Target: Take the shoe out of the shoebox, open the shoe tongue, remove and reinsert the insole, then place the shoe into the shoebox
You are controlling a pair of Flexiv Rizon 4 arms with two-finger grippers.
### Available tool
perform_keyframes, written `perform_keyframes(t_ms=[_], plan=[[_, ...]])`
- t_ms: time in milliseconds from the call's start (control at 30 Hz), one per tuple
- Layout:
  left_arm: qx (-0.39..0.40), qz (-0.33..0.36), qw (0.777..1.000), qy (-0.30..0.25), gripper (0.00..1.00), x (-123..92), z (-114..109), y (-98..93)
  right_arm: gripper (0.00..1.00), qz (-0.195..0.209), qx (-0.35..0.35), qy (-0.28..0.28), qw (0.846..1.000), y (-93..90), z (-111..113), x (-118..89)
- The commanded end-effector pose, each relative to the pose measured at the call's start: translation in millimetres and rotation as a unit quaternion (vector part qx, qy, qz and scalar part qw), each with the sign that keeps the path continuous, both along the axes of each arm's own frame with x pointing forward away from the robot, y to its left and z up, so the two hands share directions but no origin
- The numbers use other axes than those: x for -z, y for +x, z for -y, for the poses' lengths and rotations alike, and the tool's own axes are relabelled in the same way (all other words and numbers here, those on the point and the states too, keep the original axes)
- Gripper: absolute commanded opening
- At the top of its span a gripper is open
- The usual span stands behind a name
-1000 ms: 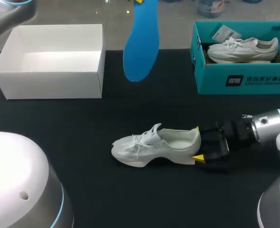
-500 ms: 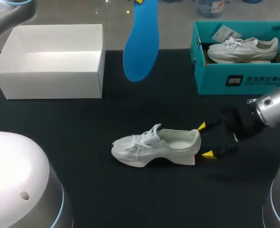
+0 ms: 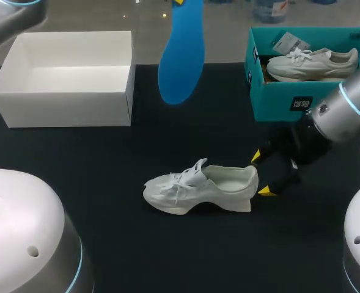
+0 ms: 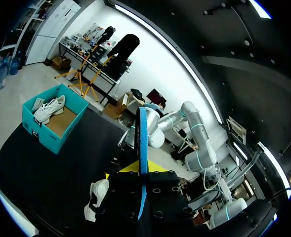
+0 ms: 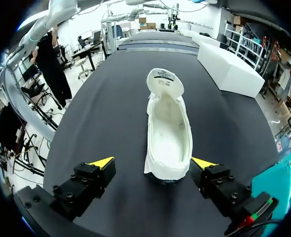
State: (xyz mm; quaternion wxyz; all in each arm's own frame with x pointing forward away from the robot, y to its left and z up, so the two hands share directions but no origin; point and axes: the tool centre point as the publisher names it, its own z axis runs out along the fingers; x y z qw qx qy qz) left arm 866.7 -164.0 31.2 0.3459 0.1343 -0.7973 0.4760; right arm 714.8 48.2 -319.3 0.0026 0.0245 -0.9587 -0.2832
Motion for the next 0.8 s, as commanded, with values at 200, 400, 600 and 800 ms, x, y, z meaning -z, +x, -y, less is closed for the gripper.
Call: perform_keyframes(t_ms=[200,400,600,800], plan=[[0.001,0.000,1.000,-0.001,0.00,0.8,0.0,0.5,1.00,0.007,0.006,-0.175,0.985,-6.8,-6.0,-14.7],[0.001,0.000,1.000,-0.001,0.00,0.8,0.0,0.5,1.00,0.013,0.012,-0.181,0.983,-8.4,1.4,-22.8],[0.001,0.000,1.000,-0.001,0.00,0.8,0.0,0.5,1.00,0.019,0.021,-0.179,0.983,-10.1,11.5,-32.6],[0.001,0.000,1.000,-0.001,0.00,0.8,0.0,0.5,1.00,0.025,0.025,-0.185,0.982,-11.3,15.5,-40.4]])
